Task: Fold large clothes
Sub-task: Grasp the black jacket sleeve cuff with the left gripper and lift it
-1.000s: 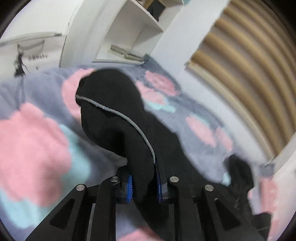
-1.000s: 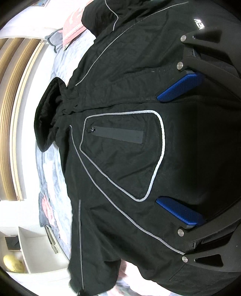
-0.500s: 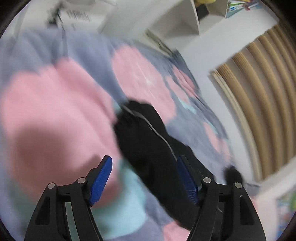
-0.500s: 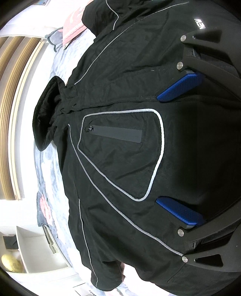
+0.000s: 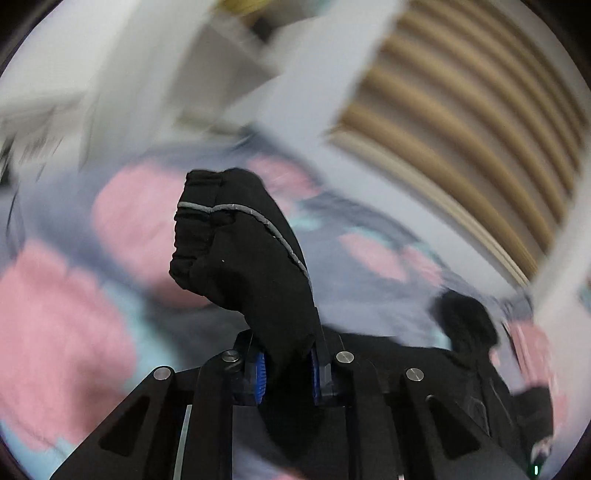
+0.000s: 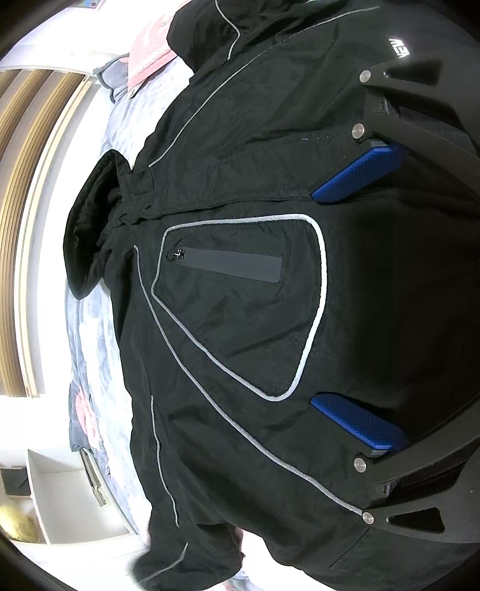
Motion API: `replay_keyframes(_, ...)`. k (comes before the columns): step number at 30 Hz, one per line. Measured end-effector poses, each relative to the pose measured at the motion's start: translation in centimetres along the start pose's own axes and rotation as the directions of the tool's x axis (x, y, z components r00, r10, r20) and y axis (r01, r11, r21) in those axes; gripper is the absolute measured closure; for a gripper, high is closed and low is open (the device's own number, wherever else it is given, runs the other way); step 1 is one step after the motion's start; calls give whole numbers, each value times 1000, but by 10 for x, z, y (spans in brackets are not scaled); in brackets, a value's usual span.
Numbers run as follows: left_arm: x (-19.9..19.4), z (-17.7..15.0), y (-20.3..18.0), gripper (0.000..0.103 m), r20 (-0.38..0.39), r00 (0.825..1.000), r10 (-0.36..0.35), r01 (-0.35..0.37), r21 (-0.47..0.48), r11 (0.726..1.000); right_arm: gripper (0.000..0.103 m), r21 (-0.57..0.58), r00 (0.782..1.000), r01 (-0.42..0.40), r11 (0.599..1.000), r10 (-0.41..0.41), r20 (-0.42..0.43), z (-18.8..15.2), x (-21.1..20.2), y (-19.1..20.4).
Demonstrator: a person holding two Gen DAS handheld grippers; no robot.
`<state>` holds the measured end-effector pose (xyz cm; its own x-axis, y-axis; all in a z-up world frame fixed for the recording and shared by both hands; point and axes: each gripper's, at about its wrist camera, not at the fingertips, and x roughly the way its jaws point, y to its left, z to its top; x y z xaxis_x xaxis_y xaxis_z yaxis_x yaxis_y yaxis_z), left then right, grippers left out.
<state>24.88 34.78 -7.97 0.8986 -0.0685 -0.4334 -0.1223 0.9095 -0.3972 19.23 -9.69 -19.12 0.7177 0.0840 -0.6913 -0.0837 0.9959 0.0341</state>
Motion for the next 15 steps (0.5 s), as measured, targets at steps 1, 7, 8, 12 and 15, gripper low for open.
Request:
replay_keyframes(1,-7,2,-28,86,12,998,-56,55,58,997,0,0,1000,-1,1000,1,1,0,0,0)
replay_keyframes(7,2,-19,-161,86,-86,954,-288,300,267,916,0,14,1000,-18,1000,18,10,-2,-2,-3)
replay_keyframes(8,10,-30,-181,86,-125,942,-312,336,288,897,0,16,1000,-19,1000,19,12,-2,-2,-4)
replay_keyframes(12,61,-80,-236,86,-343,873,-346,453,307,837,0,37,1000,-16,999,15,21,-1,-3,-7)
replay_keyframes(15,112,-129,-253,85,-514,815,-269,464,298,834,0,68,1000,-9,998,8,19,-2,-4,-12)
